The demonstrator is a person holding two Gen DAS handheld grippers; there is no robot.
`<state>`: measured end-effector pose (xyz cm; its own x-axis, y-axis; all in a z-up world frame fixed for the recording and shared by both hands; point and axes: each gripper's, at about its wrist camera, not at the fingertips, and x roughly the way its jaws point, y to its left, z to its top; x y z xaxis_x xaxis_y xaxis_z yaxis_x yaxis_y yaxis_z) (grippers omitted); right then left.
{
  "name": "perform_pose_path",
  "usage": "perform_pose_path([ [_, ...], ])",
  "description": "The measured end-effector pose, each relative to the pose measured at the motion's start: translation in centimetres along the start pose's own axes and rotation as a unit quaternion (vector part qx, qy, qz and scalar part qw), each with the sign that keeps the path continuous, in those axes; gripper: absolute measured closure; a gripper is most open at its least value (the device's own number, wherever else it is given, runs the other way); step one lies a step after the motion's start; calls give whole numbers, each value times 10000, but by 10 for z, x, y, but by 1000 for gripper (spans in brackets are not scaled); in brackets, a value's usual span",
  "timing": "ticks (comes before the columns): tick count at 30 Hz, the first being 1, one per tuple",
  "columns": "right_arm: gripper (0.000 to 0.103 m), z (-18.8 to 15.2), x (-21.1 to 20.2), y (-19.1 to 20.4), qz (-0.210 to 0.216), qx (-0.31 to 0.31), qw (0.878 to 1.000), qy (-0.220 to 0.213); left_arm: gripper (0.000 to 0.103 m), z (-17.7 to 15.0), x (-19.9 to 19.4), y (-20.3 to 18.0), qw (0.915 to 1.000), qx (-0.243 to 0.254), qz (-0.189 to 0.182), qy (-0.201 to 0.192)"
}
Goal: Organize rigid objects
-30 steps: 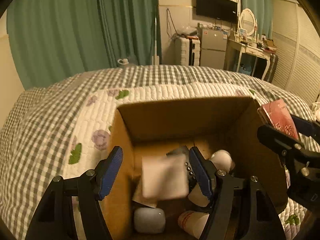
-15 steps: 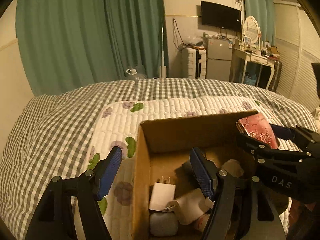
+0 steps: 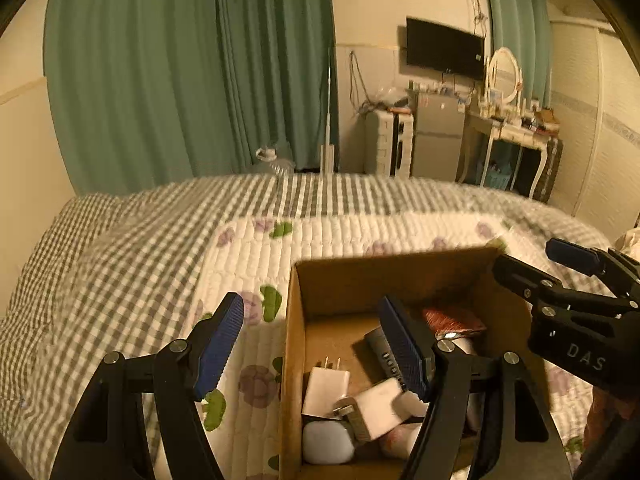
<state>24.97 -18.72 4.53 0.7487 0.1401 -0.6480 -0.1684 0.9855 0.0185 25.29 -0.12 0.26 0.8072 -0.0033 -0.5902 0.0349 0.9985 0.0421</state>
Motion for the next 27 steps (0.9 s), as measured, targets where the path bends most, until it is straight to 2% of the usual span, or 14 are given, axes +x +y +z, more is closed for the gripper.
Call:
perform_pose_path([
  [4,29,15,-50,3,-123,-21,9996,-245,30,17,-49,0,9994,-11,-83,-348],
  [8,29,28,-101,6,-270,-46,9985,-465,24,30,-99,2,9974,-10,-126,-713],
  [14,29,31,-180,16,-416,-143,9943,-976,21,37,-168,11,9927,-65,-265,-1171],
  [16,28,28,-204,21,-499,-202,9916,-1172,17,31,-186,13,9910,-67,-294,-1307],
  [20,0,12,-235,28,-506,-206,9880,-1447,14,10,-205,16,9890,-70,-339,-1439],
  [23,0,-13,-247,34,-658,-271,9837,-1649,9,-14,-211,16,9871,-94,-307,-1566],
  [27,0,-52,-241,37,-693,-128,9800,-1860,8,-45,-203,18,9848,-177,-148,-1720],
])
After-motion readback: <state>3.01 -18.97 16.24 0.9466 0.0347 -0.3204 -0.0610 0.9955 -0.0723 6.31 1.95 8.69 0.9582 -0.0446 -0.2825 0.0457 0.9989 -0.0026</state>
